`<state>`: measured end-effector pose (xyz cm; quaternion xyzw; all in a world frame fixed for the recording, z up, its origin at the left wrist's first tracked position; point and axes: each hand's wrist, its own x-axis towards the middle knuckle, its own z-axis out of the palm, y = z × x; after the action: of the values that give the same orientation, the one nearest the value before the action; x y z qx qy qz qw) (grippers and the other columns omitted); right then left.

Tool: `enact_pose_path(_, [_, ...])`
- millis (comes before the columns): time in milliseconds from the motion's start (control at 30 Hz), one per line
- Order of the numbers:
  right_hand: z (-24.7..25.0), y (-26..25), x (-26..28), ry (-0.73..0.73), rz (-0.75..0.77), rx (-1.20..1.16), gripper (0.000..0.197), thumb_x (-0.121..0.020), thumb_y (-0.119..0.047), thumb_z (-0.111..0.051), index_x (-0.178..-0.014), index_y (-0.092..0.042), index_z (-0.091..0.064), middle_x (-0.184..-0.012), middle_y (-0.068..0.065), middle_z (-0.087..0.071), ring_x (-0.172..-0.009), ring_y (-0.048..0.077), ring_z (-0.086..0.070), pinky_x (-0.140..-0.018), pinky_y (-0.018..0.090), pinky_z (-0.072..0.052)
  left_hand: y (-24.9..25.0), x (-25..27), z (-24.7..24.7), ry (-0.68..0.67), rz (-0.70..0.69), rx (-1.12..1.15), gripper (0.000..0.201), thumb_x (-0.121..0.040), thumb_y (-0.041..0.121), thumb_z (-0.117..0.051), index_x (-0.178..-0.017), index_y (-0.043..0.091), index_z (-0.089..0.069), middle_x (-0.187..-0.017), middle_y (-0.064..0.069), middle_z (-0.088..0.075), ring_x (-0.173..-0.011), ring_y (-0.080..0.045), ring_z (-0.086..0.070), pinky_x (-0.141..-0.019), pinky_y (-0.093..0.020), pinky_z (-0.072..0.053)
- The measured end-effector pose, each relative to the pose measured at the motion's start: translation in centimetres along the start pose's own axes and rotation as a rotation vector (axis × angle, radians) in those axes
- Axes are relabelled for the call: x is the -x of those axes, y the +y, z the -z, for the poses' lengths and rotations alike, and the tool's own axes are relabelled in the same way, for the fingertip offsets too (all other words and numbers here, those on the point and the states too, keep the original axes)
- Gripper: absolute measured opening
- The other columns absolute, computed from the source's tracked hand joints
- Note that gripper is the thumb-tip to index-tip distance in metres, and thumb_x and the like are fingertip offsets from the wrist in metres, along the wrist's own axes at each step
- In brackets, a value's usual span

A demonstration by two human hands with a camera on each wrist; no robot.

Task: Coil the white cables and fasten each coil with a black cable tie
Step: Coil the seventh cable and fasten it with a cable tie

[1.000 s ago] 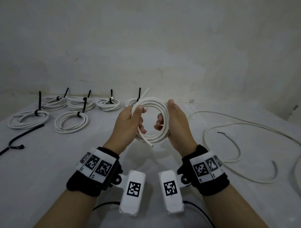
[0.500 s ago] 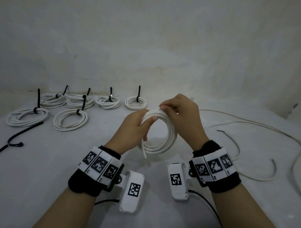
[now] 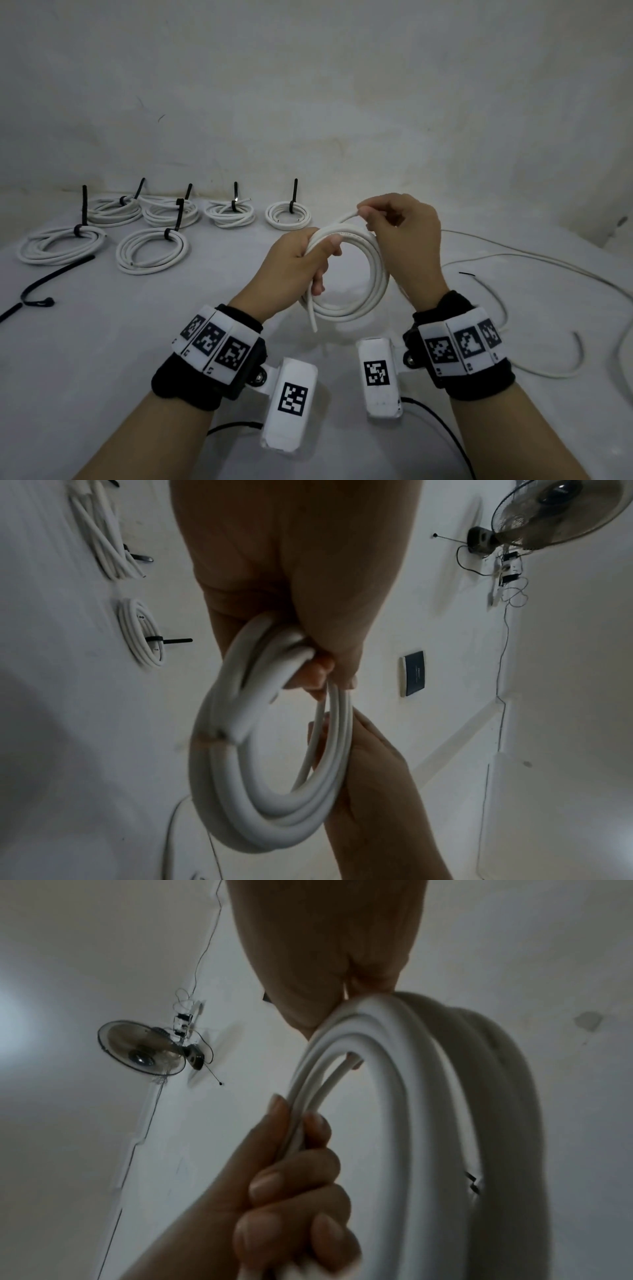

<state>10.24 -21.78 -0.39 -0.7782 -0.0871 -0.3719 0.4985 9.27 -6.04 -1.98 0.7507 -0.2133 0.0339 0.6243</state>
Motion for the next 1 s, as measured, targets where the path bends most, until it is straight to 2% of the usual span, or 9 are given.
enact_pose_path(67, [0.3, 0.0, -0.1, -0.090, -0.112, -0.055, 0.007, -0.083, -0.011, -0.069, -0.079, -0.016, -0.073, -0.075, -0.002, -0.071, -0.072, 0.017, -0.066, -0.074, 0.037, -0.056, -0.1, -0.1, 0.1, 0.043, -0.005, 0.015, 0.029, -0.098, 0.030, -0.046, -0.078, 0.012, -0.058, -0.045, 0.008, -0.045, -0.035, -0.007, -0.045, -0.055, -0.031, -0.048])
enact_pose_path(200, [0.9, -0.3, 0.3, -0.291, -0.329, -0.238, 0.011, -0.090, -0.010, -0.062, -0.086, -0.009, -0.072, -0.079, 0.017, -0.071, -0.075, 0.032, -0.069, -0.075, 0.051, -0.057, -0.3, -0.2, 0.3, 0.121, 0.002, 0.062, 0.031, -0.098, 0.030, -0.047, -0.075, 0.013, -0.057, -0.045, 0.008, -0.042, -0.036, -0.008, -0.041, -0.049, -0.025, -0.048])
enact_pose_path(367, [0.8, -0.5, -0.1, -0.383, -0.258, -0.130, 0.035, -0.096, -0.037, -0.052, -0.084, -0.013, -0.074, -0.085, 0.006, -0.072, -0.086, 0.024, -0.067, -0.085, 0.045, -0.056, -0.7, -0.5, 0.5, 0.244, 0.008, 0.089, 0.032, -0.098, 0.032, -0.046, -0.073, 0.014, -0.056, -0.043, 0.009, -0.042, -0.036, -0.007, -0.041, -0.047, -0.023, -0.046])
enact_pose_path(433, [0.8, -0.4, -0.1, -0.409, -0.226, -0.108, 0.046, -0.089, -0.052, -0.054, -0.073, -0.013, -0.072, -0.075, 0.008, -0.070, -0.076, 0.023, -0.066, -0.084, 0.038, -0.055, -0.9, -0.6, 0.4, 0.268, 0.003, 0.076, 0.032, -0.098, 0.032, -0.046, -0.072, 0.015, -0.056, -0.043, 0.009, -0.042, -0.036, -0.006, -0.042, -0.046, -0.024, -0.046])
enact_pose_path(500, [0.7, -0.7, 0.2, -0.445, -0.167, -0.085, 0.025, -0.085, -0.041, -0.066, -0.065, -0.026, -0.070, -0.059, -0.007, -0.064, -0.059, 0.007, -0.058, -0.066, 0.018, -0.049, -1.0, -0.5, 0.3, 0.279, 0.001, 0.066, 0.032, -0.098, 0.032, -0.046, -0.073, 0.015, -0.056, -0.043, 0.008, -0.042, -0.036, -0.006, -0.042, -0.046, -0.024, -0.046])
enact_pose_path(567, [0.7, -0.5, 0.3, -0.460, -0.158, -0.092, 0.007, -0.081, -0.022, -0.074, -0.075, -0.024, -0.072, -0.061, -0.008, -0.067, -0.057, 0.003, -0.059, -0.059, 0.013, -0.046, -1.0, -0.5, 0.3, 0.278, 0.001, 0.063, 0.032, -0.098, 0.032, -0.047, -0.073, 0.015, -0.057, -0.045, 0.008, -0.042, -0.036, -0.006, -0.041, -0.046, -0.024, -0.046])
enact_pose_path(700, [1.0, -0.2, 0.3, -0.486, -0.253, -0.254, 0.007, -0.081, -0.007, -0.072, -0.088, -0.006, -0.073, -0.075, 0.010, -0.072, -0.069, 0.018, -0.071, -0.064, 0.019, -0.052, -0.8, -0.4, 0.2, 0.266, -0.017, 0.053, 0.031, -0.097, 0.032, -0.047, -0.076, 0.013, -0.059, -0.049, 0.004, -0.042, -0.036, -0.006, -0.041, -0.046, -0.023, -0.047])
enact_pose_path(800, [1.3, -0.4, 0.3, -0.513, -0.332, -0.391, 0.008, -0.081, -0.003, -0.069, -0.088, -0.005, -0.071, -0.074, 0.007, -0.072, -0.069, 0.019, -0.071, -0.062, 0.019, -0.052, -0.3, -0.3, 0.3, 0.259, -0.072, 0.035, 0.027, -0.097, 0.032, -0.049, -0.086, 0.011, -0.062, -0.054, 0.000, -0.042, -0.038, -0.007, -0.042, -0.045, -0.024, -0.048])
enact_pose_path(1000, [1.0, -0.3, 0.7, -0.560, -0.418, -0.575, 0.024, -0.071, -0.017, -0.068, -0.092, -0.005, -0.067, -0.074, 0.008, -0.071, -0.072, 0.020, -0.071, -0.067, 0.022, -0.055, 0.1, -0.4, 1.0, 0.238, -0.125, 0.025, 0.017, -0.095, 0.027, -0.053, -0.095, 0.012, -0.063, -0.051, 0.004, -0.042, -0.036, -0.006, -0.040, -0.043, -0.024, -0.046])
